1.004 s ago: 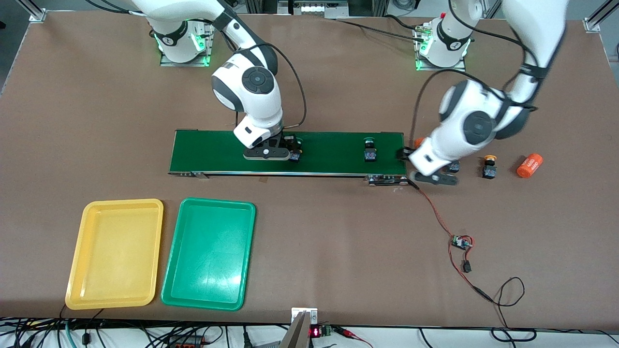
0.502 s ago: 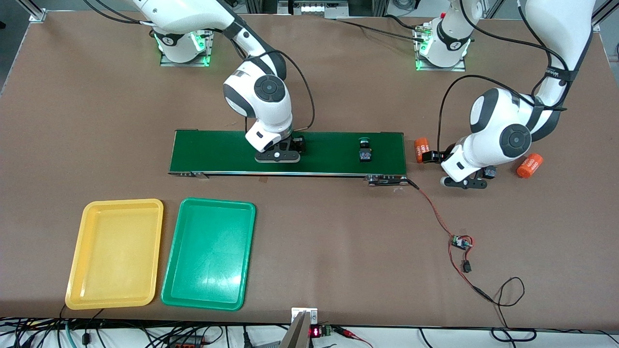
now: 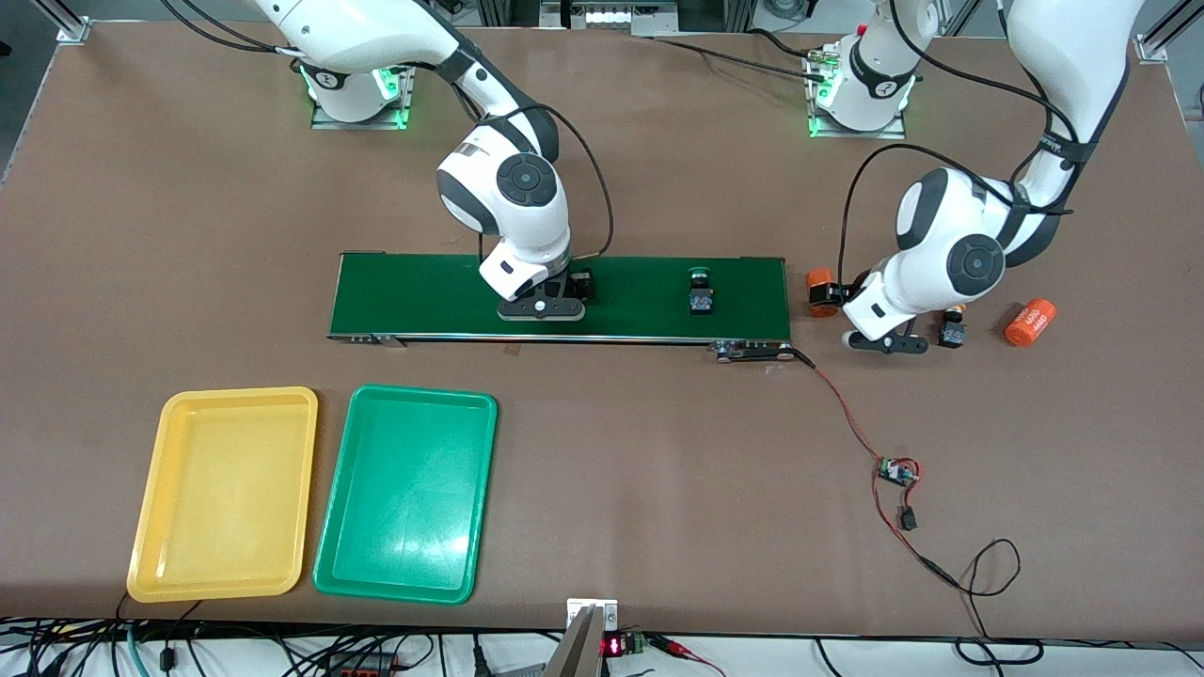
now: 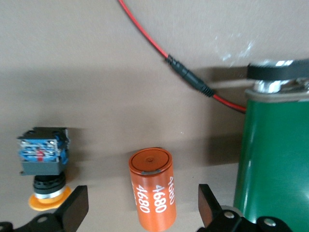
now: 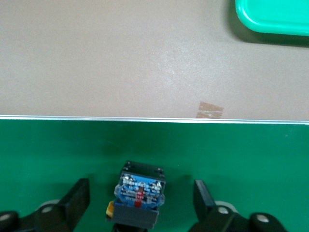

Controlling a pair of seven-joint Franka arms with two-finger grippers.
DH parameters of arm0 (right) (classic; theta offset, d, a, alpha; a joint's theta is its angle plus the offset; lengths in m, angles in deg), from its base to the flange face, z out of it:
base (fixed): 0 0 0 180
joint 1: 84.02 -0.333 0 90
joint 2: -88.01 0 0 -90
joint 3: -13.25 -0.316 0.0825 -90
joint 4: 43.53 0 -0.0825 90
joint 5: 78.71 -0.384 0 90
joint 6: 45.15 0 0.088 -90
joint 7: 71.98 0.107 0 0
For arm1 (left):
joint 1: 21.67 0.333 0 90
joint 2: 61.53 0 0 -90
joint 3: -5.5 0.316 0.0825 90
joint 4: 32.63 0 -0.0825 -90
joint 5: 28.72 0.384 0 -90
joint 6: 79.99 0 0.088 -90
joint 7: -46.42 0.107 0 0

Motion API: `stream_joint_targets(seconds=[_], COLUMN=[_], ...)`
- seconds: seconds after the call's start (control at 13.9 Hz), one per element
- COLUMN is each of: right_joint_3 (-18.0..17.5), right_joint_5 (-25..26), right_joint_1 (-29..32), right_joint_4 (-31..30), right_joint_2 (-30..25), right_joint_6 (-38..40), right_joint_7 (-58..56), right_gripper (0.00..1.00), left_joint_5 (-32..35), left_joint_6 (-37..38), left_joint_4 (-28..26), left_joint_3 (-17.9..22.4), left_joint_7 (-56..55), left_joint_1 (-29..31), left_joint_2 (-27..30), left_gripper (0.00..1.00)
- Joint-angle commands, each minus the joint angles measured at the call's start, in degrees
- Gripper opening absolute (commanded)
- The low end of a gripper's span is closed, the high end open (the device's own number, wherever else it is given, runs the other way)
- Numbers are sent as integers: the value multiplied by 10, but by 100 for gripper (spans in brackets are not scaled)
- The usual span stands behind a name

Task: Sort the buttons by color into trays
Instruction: 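Carry the button toward the green tray while the left gripper grasps a battery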

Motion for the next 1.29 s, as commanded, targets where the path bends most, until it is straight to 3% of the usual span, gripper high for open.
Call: stream_joint_targets(seconds=[0.0, 0.07, 0.14, 0.29, 0.57, 0.72, 0.86, 1.0, 1.08, 1.15, 1.22], right_joint_3=[0, 0, 0, 2, 8, 35, 76, 120, 132, 142, 148], right_joint_5=[-3, -3, -3, -4, -7, -48, -85, -104, -117, -127, -129], right_joint_1=[-1, -1, 0, 0, 3, 5, 7, 21, 29, 35, 43], right_joint_4=[13, 13, 13, 16, 86, 124, 172, 190, 197, 204, 204], right_joint_2=[6, 7, 8, 8, 5, -3, -6, -3, 0, 0, -1], right_joint_6=[10, 11, 11, 28, 141, 185, 210, 207, 205, 206, 210], right_joint_7=[3, 2, 3, 2, -24, -67, -136, -190, -208, -222, -233], right_gripper=[50, 45, 33, 22, 21, 21, 21, 21, 21, 21, 21], left_joint_5=[-6, -7, -8, -8, -8, -8, -8, -8, -8, -8, -8], left_joint_6=[-14, -14, -14, -15, -75, -76, -71, -62, -56, -55, -55], left_joint_4=[-9, -9, -9, -9, -44, -49, -54, -59, -56, -53, -51], left_joint_3=[-5, -5, -5, -5, -5, -5, -5, -7, -7, -7, -8], left_joint_7=[15, 15, 15, 12, 12, 12, 9, 6, 4, 5, 7], left_joint_1=[7, 7, 7, 7, 7, 7, 8, 8, 8, 8, 7], left_joint_2=[-11, -13, -15, -26, -38, -36, -34, -31, -30, -27, -23], left_gripper=[100, 100, 100, 100, 100, 98, 70, 31, 17, 4, 0])
